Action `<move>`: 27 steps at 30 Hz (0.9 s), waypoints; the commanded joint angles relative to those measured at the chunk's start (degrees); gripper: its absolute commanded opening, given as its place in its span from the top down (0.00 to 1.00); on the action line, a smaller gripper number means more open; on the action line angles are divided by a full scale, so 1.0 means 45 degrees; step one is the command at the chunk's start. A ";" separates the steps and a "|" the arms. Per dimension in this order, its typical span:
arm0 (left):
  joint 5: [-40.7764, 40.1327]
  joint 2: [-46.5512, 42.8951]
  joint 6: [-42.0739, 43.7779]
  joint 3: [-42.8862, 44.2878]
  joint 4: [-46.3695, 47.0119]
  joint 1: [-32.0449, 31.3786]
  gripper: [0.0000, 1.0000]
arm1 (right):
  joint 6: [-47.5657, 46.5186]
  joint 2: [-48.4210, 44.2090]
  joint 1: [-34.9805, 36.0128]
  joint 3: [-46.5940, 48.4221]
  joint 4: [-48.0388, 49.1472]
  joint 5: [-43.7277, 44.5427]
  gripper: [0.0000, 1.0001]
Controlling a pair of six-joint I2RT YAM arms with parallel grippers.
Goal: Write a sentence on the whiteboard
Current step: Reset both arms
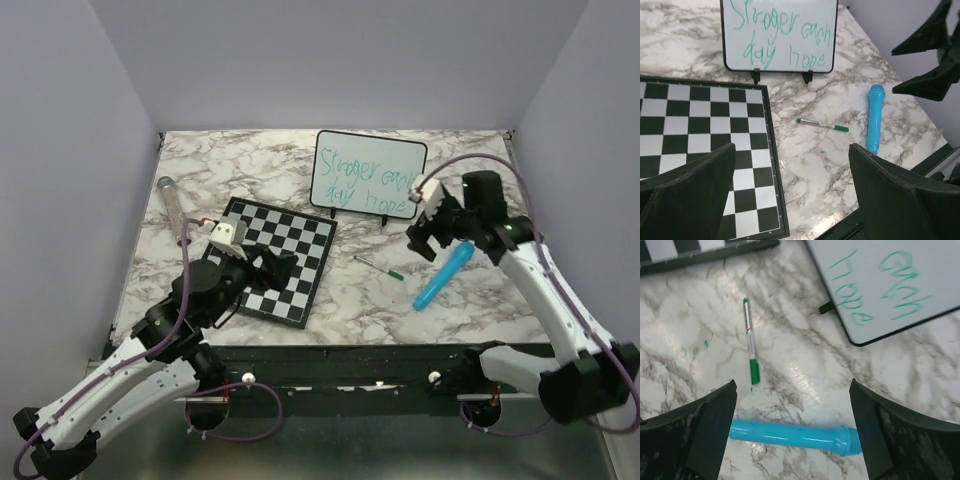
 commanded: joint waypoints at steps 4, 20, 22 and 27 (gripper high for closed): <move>-0.1478 -0.0481 0.1132 0.1883 -0.2612 0.0107 0.01 | 0.6688 -0.4340 -0.1237 -0.1532 0.3084 0.2179 0.00; -0.2162 -0.1731 0.0526 0.1396 -0.3609 0.0088 0.01 | 0.8980 -0.6257 -0.1237 -0.1572 0.3260 0.6250 0.00; -0.2221 -0.1770 0.0565 0.1338 -0.3590 0.0107 0.01 | 0.8862 -0.6238 -0.1237 -0.1533 0.3260 0.6034 0.00; -0.2885 -0.1770 0.1129 0.1396 -0.3434 0.0088 0.01 | 0.8161 -0.6199 -0.1257 -0.1610 0.3767 0.5586 0.00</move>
